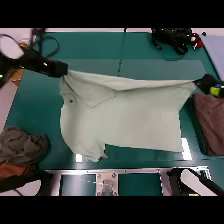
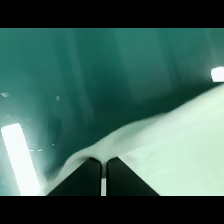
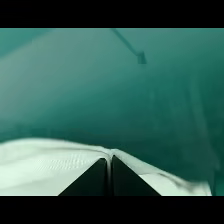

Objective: Fold the shirts.

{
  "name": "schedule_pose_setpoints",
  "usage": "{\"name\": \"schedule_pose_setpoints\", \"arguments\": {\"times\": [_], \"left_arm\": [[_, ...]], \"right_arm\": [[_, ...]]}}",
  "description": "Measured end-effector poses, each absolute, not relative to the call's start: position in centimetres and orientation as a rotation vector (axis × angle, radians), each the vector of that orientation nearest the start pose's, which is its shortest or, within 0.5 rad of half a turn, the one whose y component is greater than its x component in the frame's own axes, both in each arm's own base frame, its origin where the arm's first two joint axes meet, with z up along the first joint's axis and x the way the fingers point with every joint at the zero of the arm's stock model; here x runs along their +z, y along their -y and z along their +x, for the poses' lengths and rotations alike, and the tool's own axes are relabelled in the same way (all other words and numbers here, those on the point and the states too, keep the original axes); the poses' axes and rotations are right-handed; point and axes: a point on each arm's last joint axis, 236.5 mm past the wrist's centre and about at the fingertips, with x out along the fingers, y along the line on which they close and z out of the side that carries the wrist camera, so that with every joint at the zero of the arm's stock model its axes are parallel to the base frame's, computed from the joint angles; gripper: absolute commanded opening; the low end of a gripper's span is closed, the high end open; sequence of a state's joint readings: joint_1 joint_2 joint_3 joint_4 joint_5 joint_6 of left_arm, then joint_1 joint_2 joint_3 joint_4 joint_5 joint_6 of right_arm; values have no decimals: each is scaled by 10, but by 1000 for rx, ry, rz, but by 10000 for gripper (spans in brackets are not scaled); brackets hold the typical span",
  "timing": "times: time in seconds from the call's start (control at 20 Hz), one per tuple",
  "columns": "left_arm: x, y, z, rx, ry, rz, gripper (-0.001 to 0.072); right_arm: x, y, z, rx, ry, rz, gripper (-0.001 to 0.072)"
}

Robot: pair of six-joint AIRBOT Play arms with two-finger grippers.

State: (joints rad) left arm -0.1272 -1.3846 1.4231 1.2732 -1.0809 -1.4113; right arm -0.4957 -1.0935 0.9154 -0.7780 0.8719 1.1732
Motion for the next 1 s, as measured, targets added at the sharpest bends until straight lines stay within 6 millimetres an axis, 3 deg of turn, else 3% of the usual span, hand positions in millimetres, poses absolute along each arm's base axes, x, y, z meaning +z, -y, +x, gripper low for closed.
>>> {"name": "schedule_pose_setpoints", "arguments": {"times": [0.15, 0.25, 0.4, 0.65, 0.8, 0.95, 1.0], "left_arm": [[14, 118, 473, -345, -1132, -86, 23], [-5, 114, 492, -330, -1140, -118, 23], [-6, 106, 523, -314, -1087, -193, 23], [1, 103, 558, -330, -1000, -299, 23], [-9, 106, 563, -344, -1006, -332, 23], [-20, 110, 563, -360, -1030, -353, 24], [-22, 111, 562, -366, -1037, -357, 24]], "right_arm": [[10, 72, 425, 6, -856, 650, 18], [-10, 77, 443, 6, -883, 653, 19], [-19, 84, 474, 17, -881, 642, 19], [-12, 84, 522, 56, -841, 597, 20], [-16, 78, 539, 75, -837, 583, 19], [-26, 74, 543, 85, -856, 585, 21], [-29, 73, 543, 87, -863, 584, 77]]}}
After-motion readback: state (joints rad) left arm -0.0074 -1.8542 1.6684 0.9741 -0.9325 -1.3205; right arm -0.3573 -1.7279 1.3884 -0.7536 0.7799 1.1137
